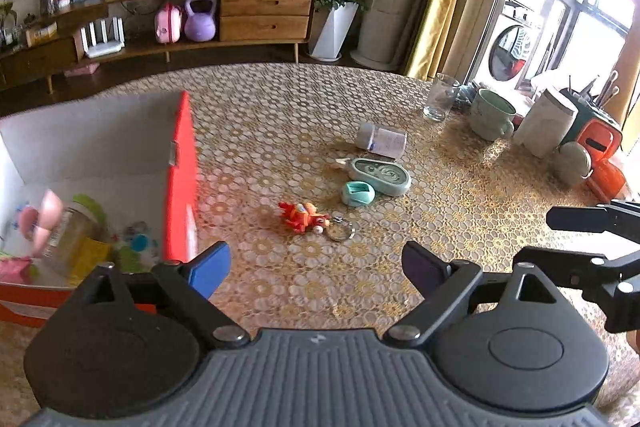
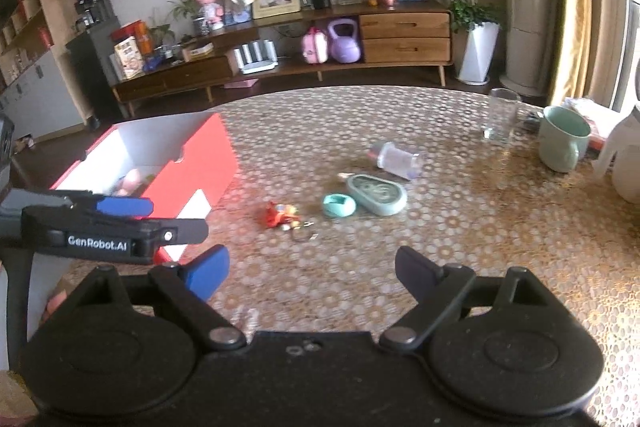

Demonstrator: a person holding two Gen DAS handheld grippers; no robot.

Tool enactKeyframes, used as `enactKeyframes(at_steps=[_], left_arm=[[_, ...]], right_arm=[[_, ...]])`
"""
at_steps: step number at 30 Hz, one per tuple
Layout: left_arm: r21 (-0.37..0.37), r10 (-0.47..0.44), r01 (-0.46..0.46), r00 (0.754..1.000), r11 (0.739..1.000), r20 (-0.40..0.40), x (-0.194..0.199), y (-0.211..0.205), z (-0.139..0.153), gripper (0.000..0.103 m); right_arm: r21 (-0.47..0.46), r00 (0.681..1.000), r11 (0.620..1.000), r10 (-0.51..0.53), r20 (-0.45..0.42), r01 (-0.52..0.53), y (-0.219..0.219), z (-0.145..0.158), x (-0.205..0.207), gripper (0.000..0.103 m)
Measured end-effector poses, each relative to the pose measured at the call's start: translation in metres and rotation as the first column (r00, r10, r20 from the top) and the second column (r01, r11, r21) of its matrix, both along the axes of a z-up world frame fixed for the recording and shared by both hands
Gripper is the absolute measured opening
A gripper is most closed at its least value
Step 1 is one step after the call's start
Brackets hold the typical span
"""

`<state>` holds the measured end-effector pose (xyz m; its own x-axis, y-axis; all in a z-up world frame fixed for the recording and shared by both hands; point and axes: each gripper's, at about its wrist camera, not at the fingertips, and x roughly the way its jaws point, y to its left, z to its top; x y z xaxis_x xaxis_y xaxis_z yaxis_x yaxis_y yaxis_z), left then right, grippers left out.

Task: Organize rigid objects
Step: 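Grasp the orange toy keychain with the left tool while the right tool grasps the clear bottle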

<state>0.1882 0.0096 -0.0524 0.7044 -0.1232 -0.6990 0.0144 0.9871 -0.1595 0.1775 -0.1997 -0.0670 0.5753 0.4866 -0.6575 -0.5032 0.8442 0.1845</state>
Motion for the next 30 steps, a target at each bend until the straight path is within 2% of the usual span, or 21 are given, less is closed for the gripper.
enactKeyframes(at_steps=[7, 12, 27, 30], left_arm=[[-0.007, 0.036, -0.036, 0.999, 0.999, -0.012, 0.024, -0.014, -0.024, 0.093], [0.042, 0.055, -0.056, 0.998, 0.998, 0.004, 0.042, -0.024, -0.038, 0.093], [0.099, 0.039, -0.038, 0.999, 0.994, -0.018, 0.086, -0.027, -0.082, 0.093], [0.111, 0.041, -0.039, 0.999, 0.993, -0.017, 0.091, -0.025, -0.089, 0.093]], right_arm=[[-0.032, 1.0, 0.999, -0.027, 0.013, 0.027, -0.009, -0.012, 0.028, 0.09], [-0.043, 0.999, 0.998, -0.048, -0.001, 0.048, -0.015, -0.019, 0.053, 0.09], [-0.122, 1.0, 0.992, 0.015, -0.01, -0.017, -0.002, -0.048, 0.133, 0.09], [-0.123, 1.0, 0.992, 0.01, -0.026, -0.013, 0.004, -0.055, 0.154, 0.086]])
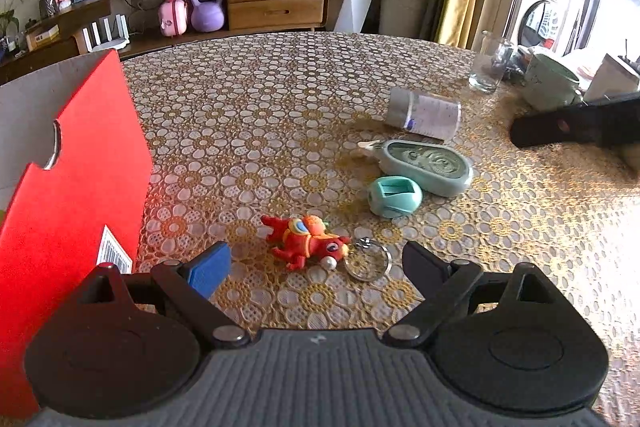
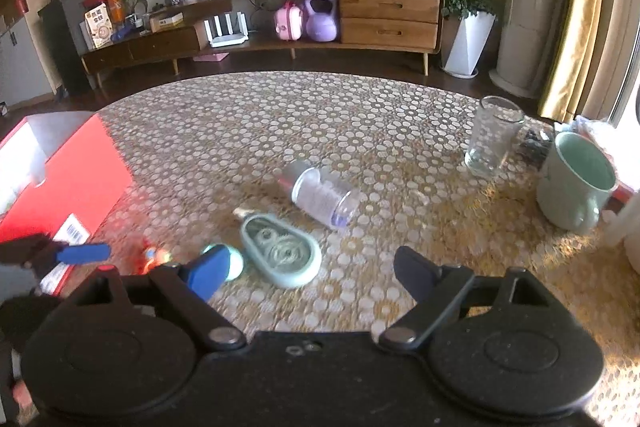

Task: Organize rigid objects
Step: 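Grasp the orange toy keychain with the left tool while the right tool grasps the clear bottle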

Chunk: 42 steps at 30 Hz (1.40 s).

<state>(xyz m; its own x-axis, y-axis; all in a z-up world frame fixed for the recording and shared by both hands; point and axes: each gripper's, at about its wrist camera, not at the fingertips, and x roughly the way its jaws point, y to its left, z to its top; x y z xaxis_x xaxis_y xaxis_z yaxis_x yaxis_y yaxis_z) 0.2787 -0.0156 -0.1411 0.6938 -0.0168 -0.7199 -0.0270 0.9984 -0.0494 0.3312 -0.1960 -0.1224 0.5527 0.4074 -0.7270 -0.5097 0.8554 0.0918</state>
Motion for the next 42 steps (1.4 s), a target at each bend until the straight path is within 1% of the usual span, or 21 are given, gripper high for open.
enactKeyframes(at_steps=[4, 6, 9, 11, 13, 14, 18, 19, 20, 22, 24, 25, 26, 27, 29, 31, 34, 37, 42], left_arm=[[-0.005, 0.007, -0.007, 1.0, 1.0, 0.005, 0.003, 0.002, -0.008, 0.093], [0.001, 0.002, -0.002, 1.0, 1.0, 0.012, 0.004, 0.001, -0.01, 0.093], [0.006, -0.013, 0.013, 1.0, 1.0, 0.026, 0.004, 0.001, -0.012, 0.093], [0.009, -0.024, 0.024, 0.999, 1.0, 0.033, 0.004, 0.001, -0.014, 0.093], [0.01, -0.031, 0.031, 0.999, 0.999, 0.035, 0.005, 0.001, -0.015, 0.092], [0.007, -0.03, 0.03, 0.999, 1.0, 0.033, 0.006, 0.001, -0.016, 0.089], [-0.015, -0.02, 0.021, 0.999, 1.0, 0.037, 0.007, 0.004, -0.017, 0.089], [-0.017, -0.024, 0.024, 0.999, 1.0, 0.042, 0.007, 0.005, -0.017, 0.087], [-0.013, -0.026, 0.027, 0.999, 1.0, 0.046, 0.007, 0.004, -0.017, 0.083], [0.0, -0.035, 0.035, 0.998, 0.999, 0.052, 0.006, 0.003, -0.018, 0.082], [0.004, -0.04, 0.04, 0.998, 0.999, 0.055, 0.006, 0.003, -0.018, 0.081], [0.01, -0.041, 0.04, 0.998, 0.999, 0.055, 0.006, 0.003, -0.018, 0.079], [0.022, -0.042, 0.041, 0.998, 0.999, 0.057, 0.005, 0.002, -0.018, 0.073], [0.033, -0.045, 0.043, 0.997, 0.998, 0.059, 0.005, 0.001, -0.018, 0.071], [0.039, -0.055, 0.052, 0.996, 0.998, 0.066, 0.004, 0.001, -0.018, 0.064], [0.041, -0.062, 0.059, 0.996, 0.997, 0.07, 0.004, 0.002, -0.018, 0.059], [0.048, -0.07, 0.067, 0.995, 0.997, 0.069, 0.006, 0.001, -0.017, 0.058], [0.039, -0.07, 0.067, 0.995, 0.997, 0.069, 0.007, 0.003, -0.017, 0.057], [0.021, -0.054, 0.053, 0.997, 0.998, 0.061, 0.005, 0.006, -0.014, 0.055]], right_arm=[[-0.019, 1.0, 1.0, -0.002, -0.005, 0.002, 0.009, -0.01, 0.027, 0.083], [-0.026, 1.0, 1.0, -0.001, -0.009, 0.001, 0.012, -0.014, 0.037, 0.083], [-0.043, 1.0, 0.999, 0.014, -0.006, -0.014, 0.018, -0.021, 0.048, 0.083], [-0.064, 0.999, 0.997, 0.033, 0.002, -0.032, 0.024, -0.024, 0.054, 0.08], [-0.078, 0.999, 0.996, 0.047, 0.006, -0.047, 0.028, -0.026, 0.06, 0.079], [-0.085, 0.999, 0.995, 0.053, 0.007, -0.052, 0.03, -0.029, 0.063, 0.079], [-0.107, 0.997, 0.991, 0.079, 0.0, -0.078, 0.037, -0.038, 0.075, 0.075], [-0.11, 0.997, 0.991, 0.082, -0.008, -0.083, 0.038, -0.04, 0.077, 0.073], [-0.109, 0.996, 0.99, 0.087, -0.014, -0.088, 0.04, -0.042, 0.079, 0.073], [-0.106, 0.995, 0.989, 0.101, -0.025, -0.103, 0.043, -0.046, 0.083, 0.071], [-0.115, 0.994, 0.987, 0.109, -0.026, -0.111, 0.048, -0.05, 0.085, 0.068], [-0.122, 0.993, 0.986, 0.113, -0.022, -0.115, 0.05, -0.052, 0.086, 0.065], [-0.122, 0.993, 0.985, 0.117, -0.026, -0.12, 0.051, -0.054, 0.087, 0.062], [-0.117, 0.992, 0.986, 0.119, -0.033, -0.122, 0.052, -0.056, 0.088, 0.06], [-0.11, 0.992, 0.986, 0.121, -0.045, -0.126, 0.053, -0.059, 0.089, 0.055], [-0.105, 0.992, 0.987, 0.12, -0.04, -0.124, 0.054, -0.061, 0.088, 0.055], [-0.089, 0.993, 0.989, 0.115, -0.018, -0.116, 0.054, -0.061, 0.084, 0.055], [-0.071, 0.995, 0.993, 0.099, 0.005, -0.098, 0.053, -0.058, 0.079, 0.054], [-0.07, 0.998, 0.996, 0.056, 0.034, -0.054, 0.048, -0.05, 0.066, 0.054]])
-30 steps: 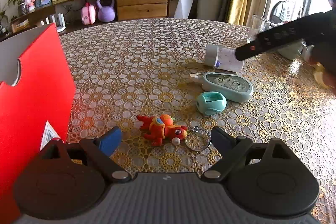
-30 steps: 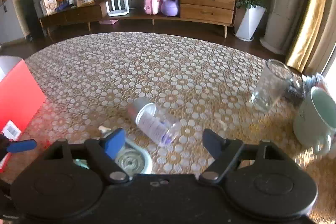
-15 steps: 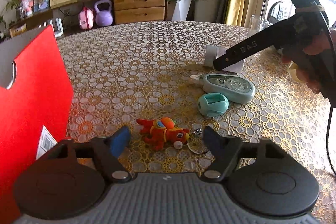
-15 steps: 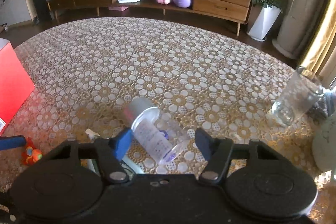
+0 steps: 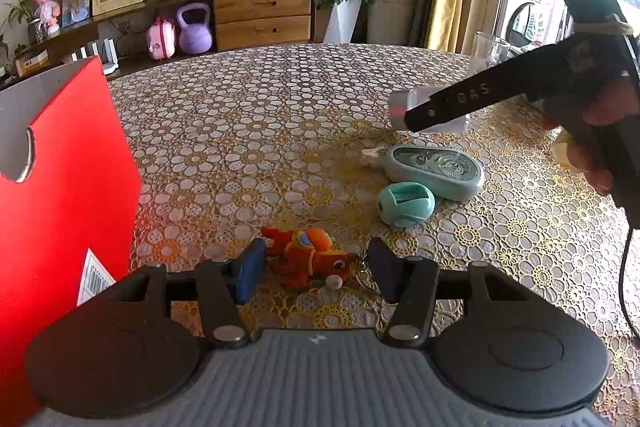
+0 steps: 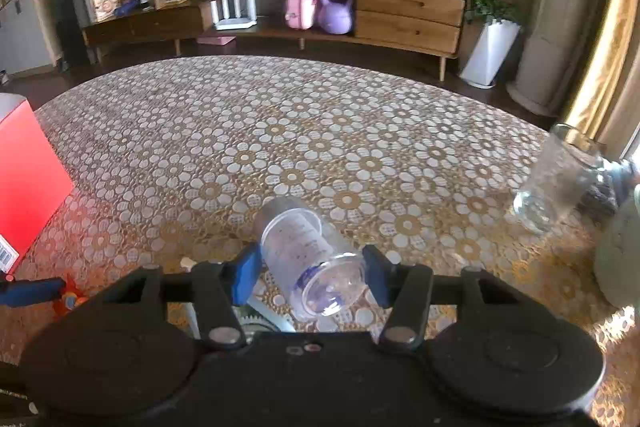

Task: Organize rigid objects
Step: 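Grasp the orange toy keychain with the left tool while the right tool grasps the clear bottle, then lift the keychain with the left tool while the right tool lifts the clear bottle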

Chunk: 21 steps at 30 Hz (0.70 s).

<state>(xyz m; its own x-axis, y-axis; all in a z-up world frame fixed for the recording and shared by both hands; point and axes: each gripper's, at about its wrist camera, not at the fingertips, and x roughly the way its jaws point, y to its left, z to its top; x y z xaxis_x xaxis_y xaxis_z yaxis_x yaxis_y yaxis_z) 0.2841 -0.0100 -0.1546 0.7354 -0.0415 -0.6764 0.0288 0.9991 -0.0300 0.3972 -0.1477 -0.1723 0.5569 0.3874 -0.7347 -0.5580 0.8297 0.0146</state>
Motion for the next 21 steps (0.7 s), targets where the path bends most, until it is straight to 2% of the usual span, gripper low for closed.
enactKeyframes(at_steps=[3, 4, 6, 11, 21], left_arm=[[-0.005, 0.004, -0.004, 1.0, 1.0, -0.002, -0.003, 0.001, 0.002, 0.053], [-0.005, 0.008, -0.008, 1.0, 1.0, 0.001, -0.004, 0.001, 0.004, 0.047], [-0.003, 0.01, -0.01, 1.0, 1.0, 0.001, -0.006, 0.002, 0.007, 0.043], [-0.014, 0.021, -0.021, 1.0, 1.0, -0.013, -0.01, 0.005, 0.009, 0.037], [0.019, -0.013, 0.014, 0.999, 1.0, -0.036, -0.02, 0.004, 0.006, 0.035]], right_arm=[[0.014, 0.999, 0.999, -0.032, 0.007, 0.032, -0.007, 0.007, -0.01, 0.054], [0.021, 0.999, 0.999, -0.045, 0.01, 0.045, -0.01, 0.01, -0.014, 0.054], [0.038, 0.998, 0.997, -0.064, 0.012, 0.063, -0.018, 0.015, -0.019, 0.054], [0.074, 0.997, 0.994, -0.077, 0.006, 0.077, -0.034, 0.027, -0.039, 0.054], [0.118, 0.997, 0.99, -0.075, -0.034, 0.078, -0.052, 0.032, -0.068, 0.054]])
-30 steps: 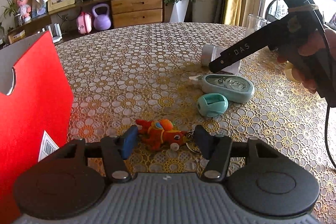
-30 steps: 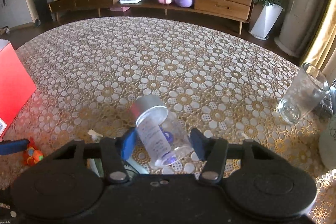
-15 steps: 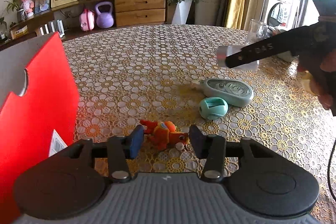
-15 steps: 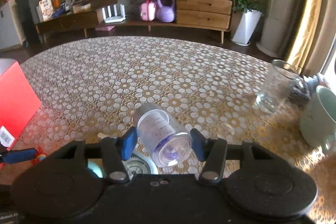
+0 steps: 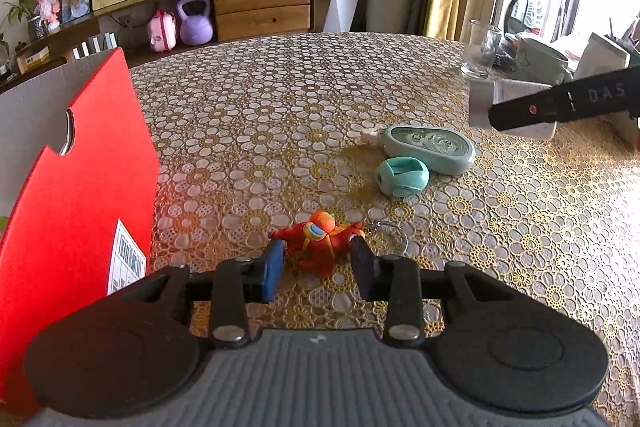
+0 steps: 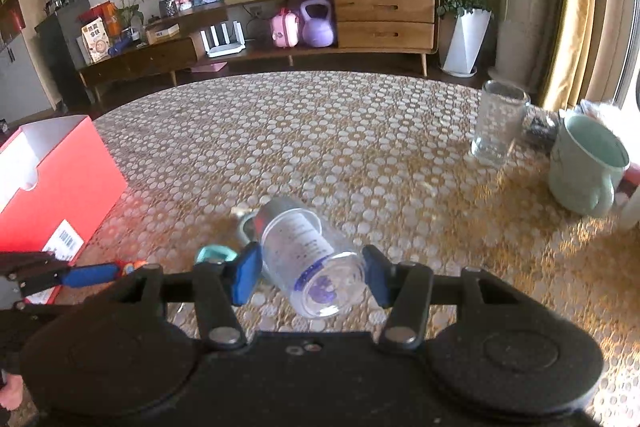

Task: Organize rigid objects
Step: 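Lift the keychain with the left tool while the right tool lifts the clear bottle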

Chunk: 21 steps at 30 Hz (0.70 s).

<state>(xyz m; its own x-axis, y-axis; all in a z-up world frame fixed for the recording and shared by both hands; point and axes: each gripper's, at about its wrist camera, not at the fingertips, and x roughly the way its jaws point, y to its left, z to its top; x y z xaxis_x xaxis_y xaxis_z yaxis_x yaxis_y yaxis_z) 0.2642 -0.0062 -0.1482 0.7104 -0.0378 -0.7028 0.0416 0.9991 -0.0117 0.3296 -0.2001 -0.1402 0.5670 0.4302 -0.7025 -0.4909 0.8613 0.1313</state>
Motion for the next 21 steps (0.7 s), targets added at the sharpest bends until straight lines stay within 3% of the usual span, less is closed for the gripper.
enactKeyframes(at_steps=[3, 5, 7, 12, 21], left_arm=[[-0.001, -0.017, 0.017, 1.0, 1.0, -0.005, 0.0, 0.003, 0.0, 0.038], [-0.011, -0.024, 0.024, 0.999, 1.0, -0.024, 0.0, 0.005, -0.003, 0.053], [-0.021, -0.032, 0.031, 0.999, 0.999, -0.018, -0.001, 0.006, -0.004, 0.061], [0.019, -0.02, 0.02, 1.0, 1.0, -0.012, 0.005, 0.005, -0.007, 0.062], [0.008, -0.042, 0.042, 0.999, 0.999, 0.002, 0.016, 0.008, -0.01, 0.062]], right_arm=[[0.011, 1.0, 1.0, 0.0, -0.013, 0.0, -0.002, -0.003, -0.003, 0.054], [0.018, 1.0, 1.0, 0.0, -0.02, 0.0, -0.002, -0.005, -0.005, 0.054], [0.022, 1.0, 1.0, 0.0, -0.027, 0.0, -0.002, -0.007, -0.006, 0.054], [0.023, 0.999, 1.0, 0.001, -0.038, 0.0, -0.002, -0.012, -0.008, 0.054], [0.028, 0.999, 1.0, 0.001, -0.048, 0.0, -0.002, -0.015, -0.006, 0.054]])
